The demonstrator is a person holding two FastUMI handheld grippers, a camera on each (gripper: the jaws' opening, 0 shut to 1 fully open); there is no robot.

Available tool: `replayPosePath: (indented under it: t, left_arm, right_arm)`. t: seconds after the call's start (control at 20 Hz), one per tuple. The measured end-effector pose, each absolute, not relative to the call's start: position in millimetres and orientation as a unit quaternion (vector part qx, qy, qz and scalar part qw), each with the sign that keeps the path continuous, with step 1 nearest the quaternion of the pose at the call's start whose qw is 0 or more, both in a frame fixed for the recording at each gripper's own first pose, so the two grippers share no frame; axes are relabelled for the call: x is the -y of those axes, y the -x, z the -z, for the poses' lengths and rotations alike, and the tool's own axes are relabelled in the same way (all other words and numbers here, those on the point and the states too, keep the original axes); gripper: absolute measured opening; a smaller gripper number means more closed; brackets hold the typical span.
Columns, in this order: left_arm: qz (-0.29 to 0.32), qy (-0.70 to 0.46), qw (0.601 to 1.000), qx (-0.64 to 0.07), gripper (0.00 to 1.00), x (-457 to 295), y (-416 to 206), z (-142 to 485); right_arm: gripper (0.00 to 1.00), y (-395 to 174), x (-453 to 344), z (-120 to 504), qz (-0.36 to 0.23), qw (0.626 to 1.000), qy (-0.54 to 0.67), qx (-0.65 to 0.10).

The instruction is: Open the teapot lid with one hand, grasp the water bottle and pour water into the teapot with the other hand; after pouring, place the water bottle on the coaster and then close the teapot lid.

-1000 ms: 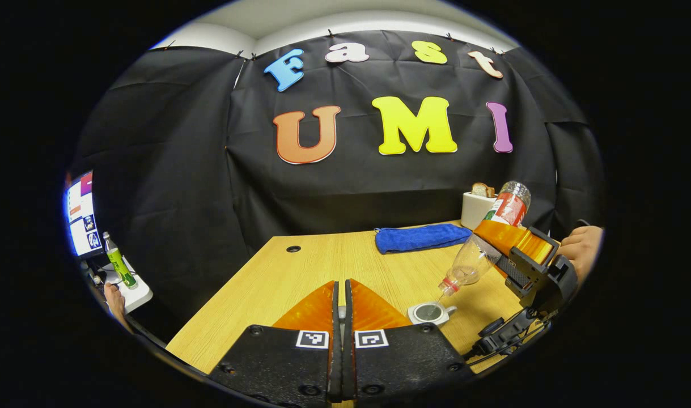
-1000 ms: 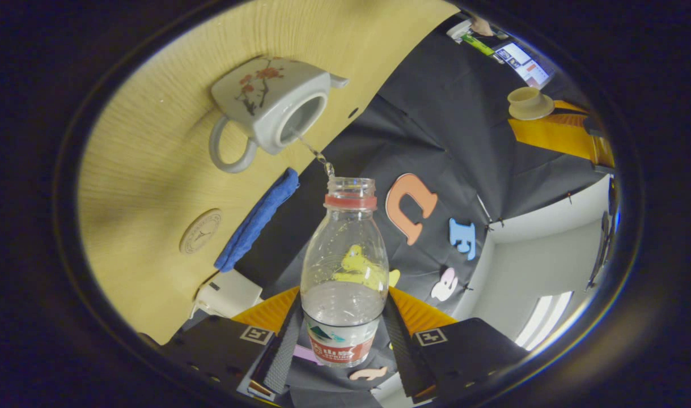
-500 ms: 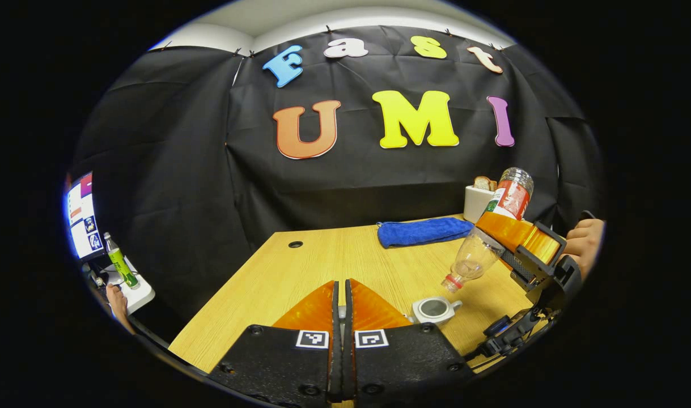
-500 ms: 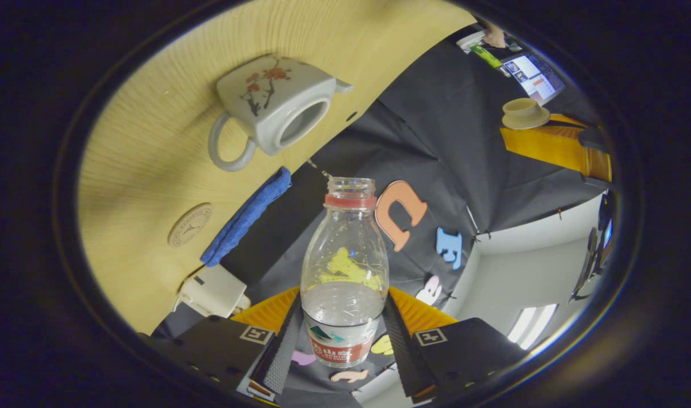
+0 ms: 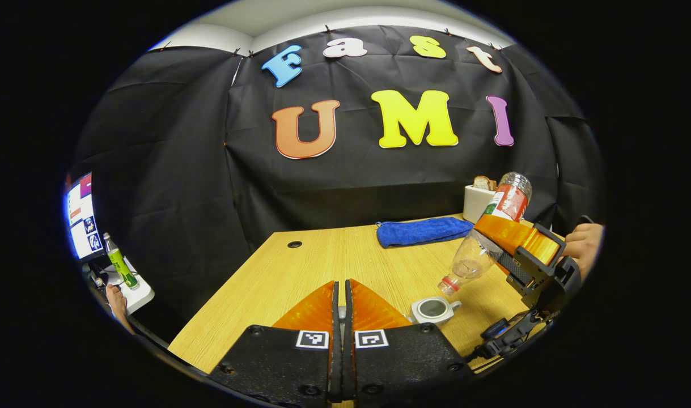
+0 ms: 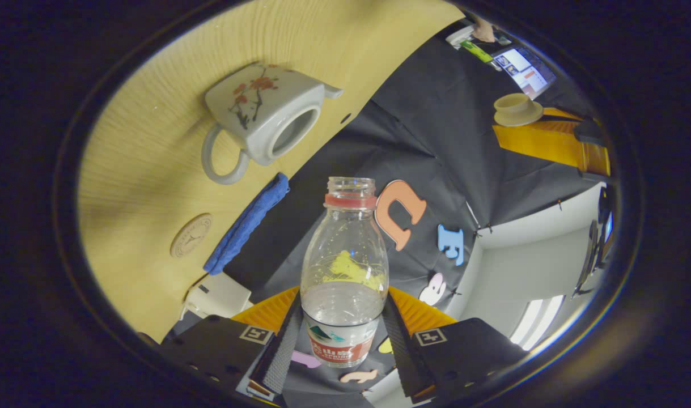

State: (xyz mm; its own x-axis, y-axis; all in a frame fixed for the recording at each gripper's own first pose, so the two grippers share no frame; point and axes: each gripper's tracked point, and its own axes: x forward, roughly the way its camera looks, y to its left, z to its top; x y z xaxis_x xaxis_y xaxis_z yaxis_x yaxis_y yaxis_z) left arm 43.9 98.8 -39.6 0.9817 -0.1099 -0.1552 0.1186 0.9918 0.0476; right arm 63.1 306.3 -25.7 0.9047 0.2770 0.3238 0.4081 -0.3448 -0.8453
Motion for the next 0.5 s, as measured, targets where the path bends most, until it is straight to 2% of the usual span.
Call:
replayPosePath:
  t: [0.15,0.2,0.25,0.35,0.5]
  left_arm:
    - [0.065,0.000,0.995,-0.079,0.03,-98.0,-45.0,38.2]
    - [0.065,0.007,0.995,-0.079,0.03,-100.4,-43.5,38.3]
    - [0.064,0.011,0.995,-0.077,0.03,-101.5,-44.4,37.6]
    - [0.064,0.016,0.995,-0.075,0.03,-103.9,-45.4,37.1]
    - [0.069,0.022,0.994,-0.077,0.03,-101.4,-45.5,38.6]
  right_arm:
    - [0.79,-64.1,-290.7,42.8,0.043,0.595,0.782,0.179]
    - [0.75,-63.0,-287.0,49.6,0.033,0.618,0.768,0.168]
    - [0.79,-62.2,-282.0,58.4,0.021,0.640,0.751,0.157]
    - [0.75,-56.2,-274.5,61.8,0.015,0.683,0.714,0.153]
    - [0.78,-51.3,-258.7,65.9,0.013,0.756,0.640,0.138]
